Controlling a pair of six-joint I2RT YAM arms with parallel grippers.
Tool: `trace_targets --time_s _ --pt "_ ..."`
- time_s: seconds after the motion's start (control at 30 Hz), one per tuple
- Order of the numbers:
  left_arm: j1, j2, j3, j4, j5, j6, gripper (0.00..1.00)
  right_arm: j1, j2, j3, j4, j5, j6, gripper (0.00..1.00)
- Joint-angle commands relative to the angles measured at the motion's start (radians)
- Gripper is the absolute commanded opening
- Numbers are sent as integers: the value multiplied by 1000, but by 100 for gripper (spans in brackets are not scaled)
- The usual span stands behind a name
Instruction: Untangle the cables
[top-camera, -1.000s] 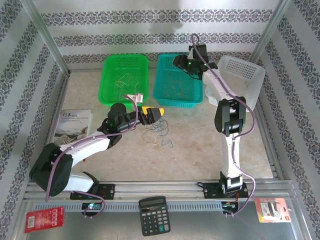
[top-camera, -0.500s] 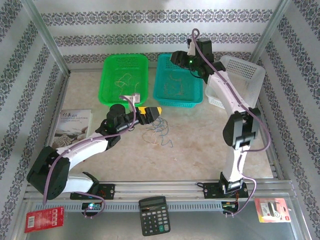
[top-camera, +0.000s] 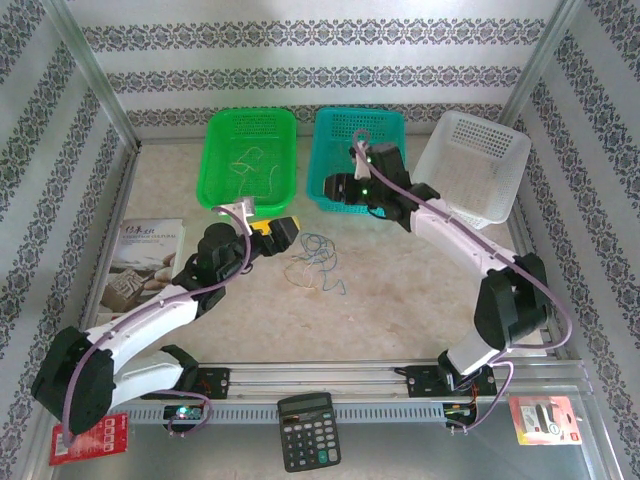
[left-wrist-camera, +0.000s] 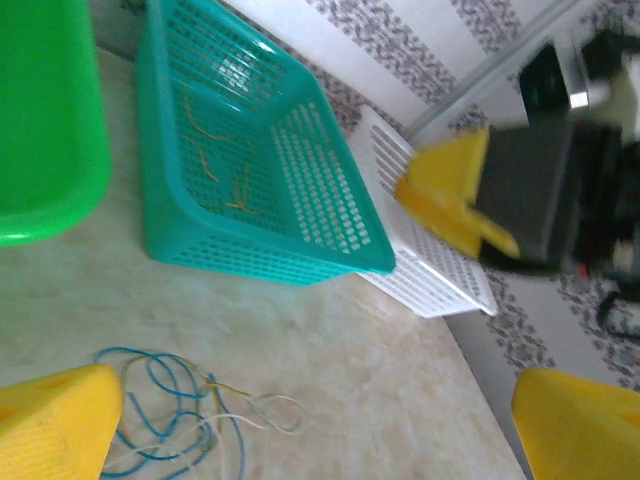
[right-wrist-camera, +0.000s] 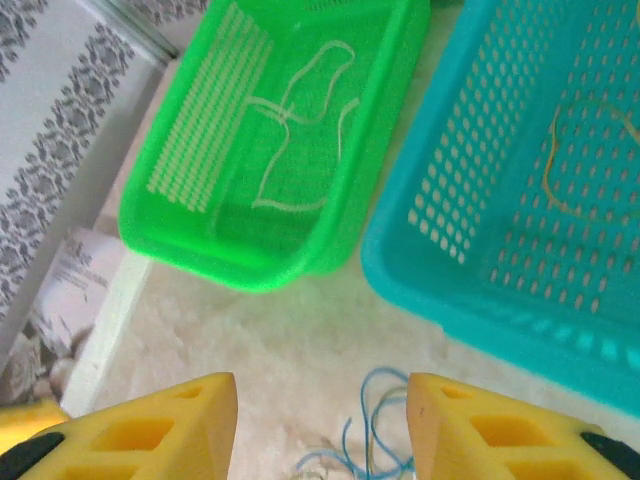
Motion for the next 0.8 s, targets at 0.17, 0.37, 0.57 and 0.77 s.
trace_targets --time_s 0.17,0.37,0.57,0.77 --pt "23 -36 22 -145 -119 11 100 89 -123 -238 56 92 32 49" --pt "32 13 62 -233 -103 -74 100 161 -79 -281 24 120 -6 48" --pt "36 25 101 -432 -187 -190 100 236 37 -168 -73 191 -98 46" --pt "58 -28 69 -506 -257 -300 100 285 171 -37 -136 195 -144 42"
